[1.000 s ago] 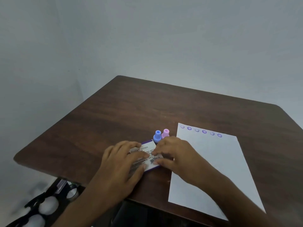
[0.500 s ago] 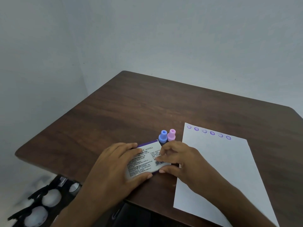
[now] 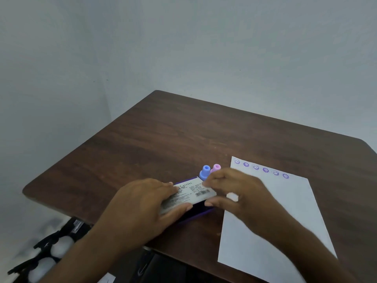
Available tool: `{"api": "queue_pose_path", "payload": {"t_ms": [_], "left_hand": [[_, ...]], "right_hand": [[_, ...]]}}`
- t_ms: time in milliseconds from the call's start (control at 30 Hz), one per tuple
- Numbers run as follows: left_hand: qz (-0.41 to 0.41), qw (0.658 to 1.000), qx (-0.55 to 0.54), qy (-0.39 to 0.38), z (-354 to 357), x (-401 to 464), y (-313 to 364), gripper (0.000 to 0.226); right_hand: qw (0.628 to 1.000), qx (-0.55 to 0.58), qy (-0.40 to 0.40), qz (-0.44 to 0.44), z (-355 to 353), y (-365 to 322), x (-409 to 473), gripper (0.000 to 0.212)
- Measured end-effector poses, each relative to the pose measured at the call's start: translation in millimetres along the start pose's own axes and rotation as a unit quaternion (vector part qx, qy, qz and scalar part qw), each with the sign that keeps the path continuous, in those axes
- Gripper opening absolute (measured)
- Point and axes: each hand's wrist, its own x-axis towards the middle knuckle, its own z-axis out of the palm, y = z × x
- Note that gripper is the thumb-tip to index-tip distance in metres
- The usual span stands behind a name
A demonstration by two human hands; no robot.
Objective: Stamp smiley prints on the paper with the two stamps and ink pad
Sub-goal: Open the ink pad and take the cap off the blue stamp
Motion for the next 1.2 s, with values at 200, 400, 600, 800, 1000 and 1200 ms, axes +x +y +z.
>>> {"api": "queue_pose_path", "payload": {"t_ms": [200,400,600,800,1000,1200], "left_hand": [[-0.028,0.997,-0.076,0.007,-13,16,-8,0.062],[-0.066,0.985,-0.156,0.026,-19,31,-12,0.043],[-0.076,0.982,-0.153,0.075,-11,48,-26,0.028],[-0.100,0.985,-0.128,0.064,0,65,-44,0.029],[-0.134,0.983,-0.120,0.021,9,76,-54,0.031],[-0.144,0.983,-0.112,-0.018,18,84,-63,0.024]], "right_hand": [[0.992,0.009,0.112,0.049,-19,7,17,0.023],[0.989,-0.054,0.007,0.139,-19,16,50,0.027],[0.983,-0.092,-0.046,0.152,-9,23,72,0.033],[0.984,-0.123,-0.069,0.113,-5,27,76,0.041],[0.983,-0.126,-0.083,0.101,-3,27,79,0.038],[0.973,-0.163,-0.118,0.109,-1,24,83,0.037]]}}
